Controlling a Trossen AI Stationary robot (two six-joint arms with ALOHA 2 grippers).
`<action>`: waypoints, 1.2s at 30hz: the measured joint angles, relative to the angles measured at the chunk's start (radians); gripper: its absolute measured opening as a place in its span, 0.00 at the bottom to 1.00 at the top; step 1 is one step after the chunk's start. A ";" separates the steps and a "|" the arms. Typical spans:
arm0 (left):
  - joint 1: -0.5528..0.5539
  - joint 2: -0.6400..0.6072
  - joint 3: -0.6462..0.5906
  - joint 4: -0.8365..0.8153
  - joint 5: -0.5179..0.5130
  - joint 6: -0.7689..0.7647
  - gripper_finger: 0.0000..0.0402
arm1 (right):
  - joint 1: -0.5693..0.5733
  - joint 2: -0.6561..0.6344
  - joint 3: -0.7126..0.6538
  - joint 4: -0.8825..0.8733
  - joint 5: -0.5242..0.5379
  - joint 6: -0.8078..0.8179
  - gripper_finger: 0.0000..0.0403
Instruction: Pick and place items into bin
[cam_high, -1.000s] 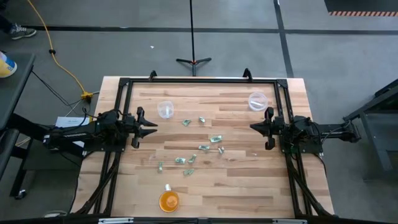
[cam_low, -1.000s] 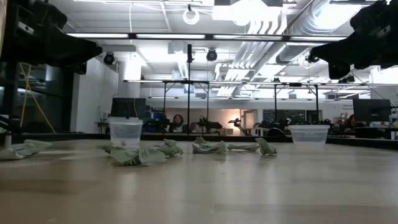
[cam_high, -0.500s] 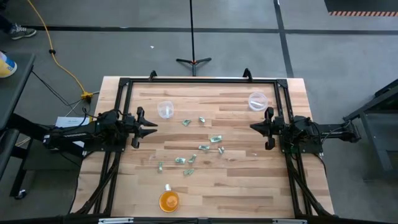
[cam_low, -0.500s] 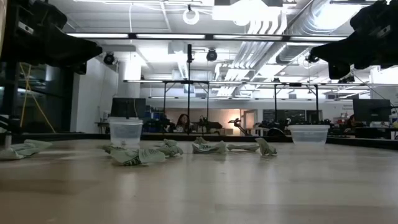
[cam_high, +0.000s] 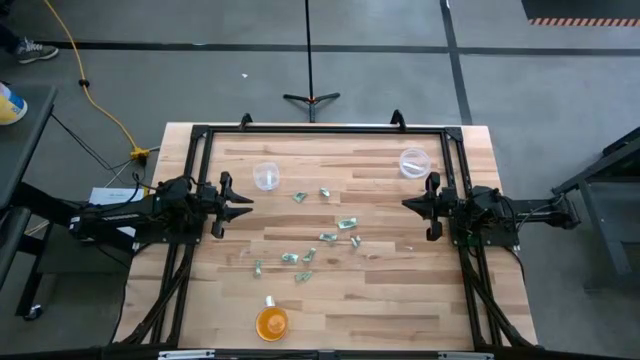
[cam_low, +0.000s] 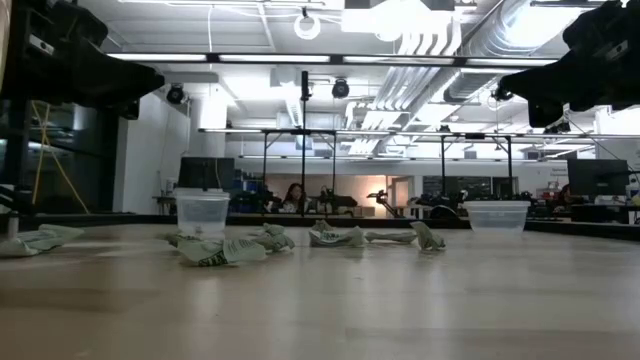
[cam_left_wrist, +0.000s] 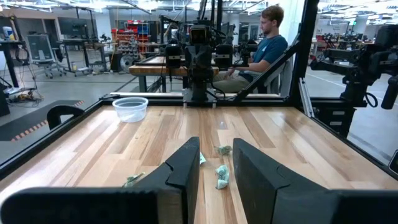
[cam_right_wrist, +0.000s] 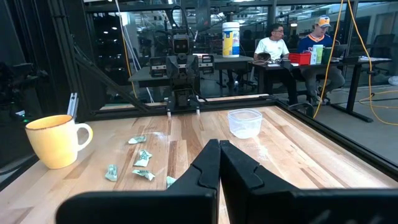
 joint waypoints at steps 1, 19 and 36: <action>0.000 0.000 0.000 0.000 0.000 0.000 0.33 | 0.000 0.000 0.000 0.000 0.000 0.000 0.00; 0.000 0.000 0.000 0.000 0.000 0.000 0.33 | 0.000 0.000 0.000 0.000 0.000 0.000 0.00; 0.000 0.000 0.000 0.008 0.000 0.000 0.33 | 0.000 0.000 0.000 0.033 0.059 -0.048 0.00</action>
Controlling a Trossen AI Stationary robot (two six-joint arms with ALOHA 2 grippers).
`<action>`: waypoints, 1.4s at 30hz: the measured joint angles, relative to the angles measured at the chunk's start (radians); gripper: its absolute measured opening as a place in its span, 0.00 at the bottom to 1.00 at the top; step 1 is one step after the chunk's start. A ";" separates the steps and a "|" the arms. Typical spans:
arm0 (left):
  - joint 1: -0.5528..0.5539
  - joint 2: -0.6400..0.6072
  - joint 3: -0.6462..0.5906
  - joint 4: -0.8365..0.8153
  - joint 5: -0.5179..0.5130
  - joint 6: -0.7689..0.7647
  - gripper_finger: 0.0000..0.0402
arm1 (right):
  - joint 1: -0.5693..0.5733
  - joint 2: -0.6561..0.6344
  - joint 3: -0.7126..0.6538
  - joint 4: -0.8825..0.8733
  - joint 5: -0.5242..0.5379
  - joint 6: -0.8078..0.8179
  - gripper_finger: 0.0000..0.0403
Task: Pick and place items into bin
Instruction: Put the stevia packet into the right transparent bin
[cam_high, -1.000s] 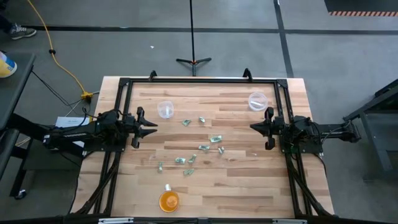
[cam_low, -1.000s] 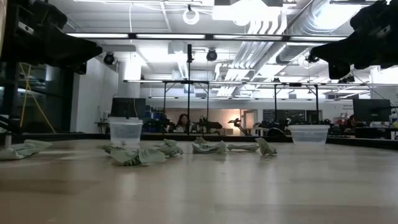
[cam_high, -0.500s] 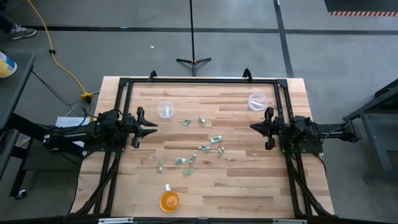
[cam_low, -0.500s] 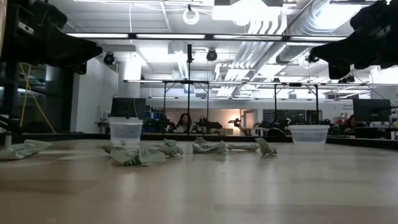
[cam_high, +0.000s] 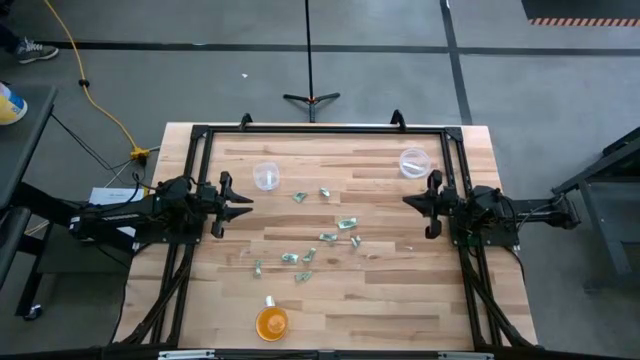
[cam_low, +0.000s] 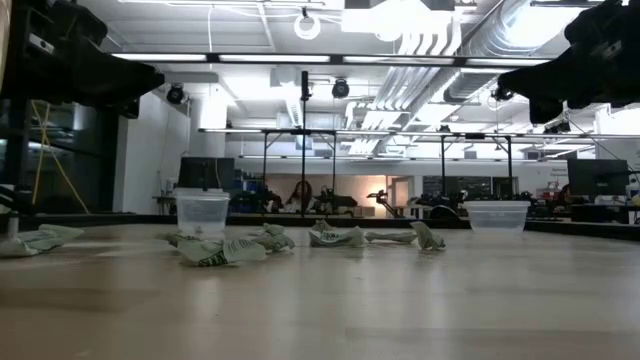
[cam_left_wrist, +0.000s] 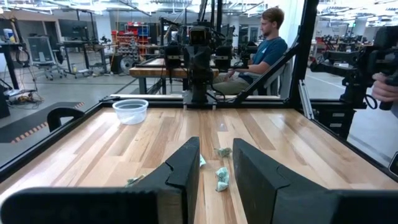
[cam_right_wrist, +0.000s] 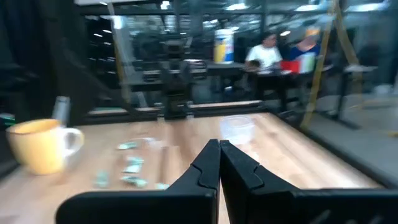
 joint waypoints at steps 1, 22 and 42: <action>0.000 0.000 0.000 -0.001 0.000 -0.001 0.33 | 0.000 0.000 0.000 -0.002 0.019 0.005 0.00; 0.000 0.000 0.000 0.005 -0.241 0.002 0.32 | -0.049 0.446 0.079 0.287 0.048 -0.042 0.53; 0.000 0.000 0.000 0.011 -0.264 0.001 0.31 | -0.095 1.318 0.572 0.072 -0.109 -0.330 0.53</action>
